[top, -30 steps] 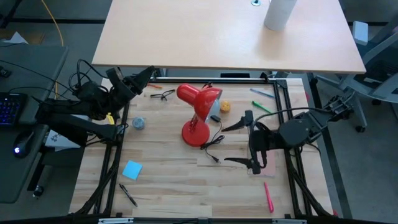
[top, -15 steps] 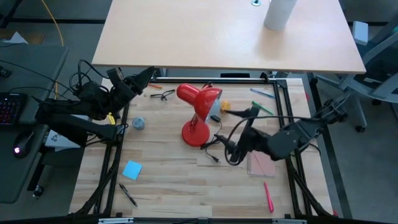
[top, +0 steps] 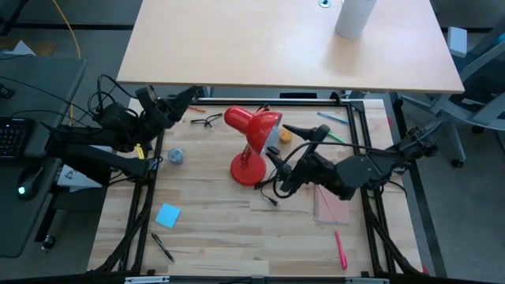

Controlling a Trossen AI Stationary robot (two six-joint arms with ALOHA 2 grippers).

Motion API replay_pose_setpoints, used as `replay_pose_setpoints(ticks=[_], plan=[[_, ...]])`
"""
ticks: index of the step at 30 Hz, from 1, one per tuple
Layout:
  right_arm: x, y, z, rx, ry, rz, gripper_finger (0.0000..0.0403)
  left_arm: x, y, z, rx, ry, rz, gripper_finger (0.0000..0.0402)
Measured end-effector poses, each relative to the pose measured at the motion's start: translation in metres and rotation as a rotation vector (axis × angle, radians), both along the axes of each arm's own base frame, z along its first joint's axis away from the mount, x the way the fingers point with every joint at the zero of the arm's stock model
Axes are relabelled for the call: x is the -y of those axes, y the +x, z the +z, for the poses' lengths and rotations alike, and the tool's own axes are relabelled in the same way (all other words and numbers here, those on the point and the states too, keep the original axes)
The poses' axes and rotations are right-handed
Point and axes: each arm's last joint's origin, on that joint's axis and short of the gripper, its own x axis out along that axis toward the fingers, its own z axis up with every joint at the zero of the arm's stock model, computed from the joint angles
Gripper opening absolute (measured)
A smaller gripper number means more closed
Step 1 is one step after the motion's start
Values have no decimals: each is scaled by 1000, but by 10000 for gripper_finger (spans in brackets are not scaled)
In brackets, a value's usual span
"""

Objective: Screw lightbulb
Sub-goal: Insert the lightbulb into the lamp

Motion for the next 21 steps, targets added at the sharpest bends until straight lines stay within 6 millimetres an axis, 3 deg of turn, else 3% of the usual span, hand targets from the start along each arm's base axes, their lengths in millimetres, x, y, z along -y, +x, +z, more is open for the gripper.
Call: replay_pose_setpoints(ticks=[5,12,21], plan=[[4,4,0,-10,-15,64,390,0,3,-2,-67,68,50,106],[16,10,-1,-28,-35,52,390,2,17,-8,-123,159,-14,102],[23,13,-2,-38,-35,86,390,-9,31,-18,-207,229,-48,52]])
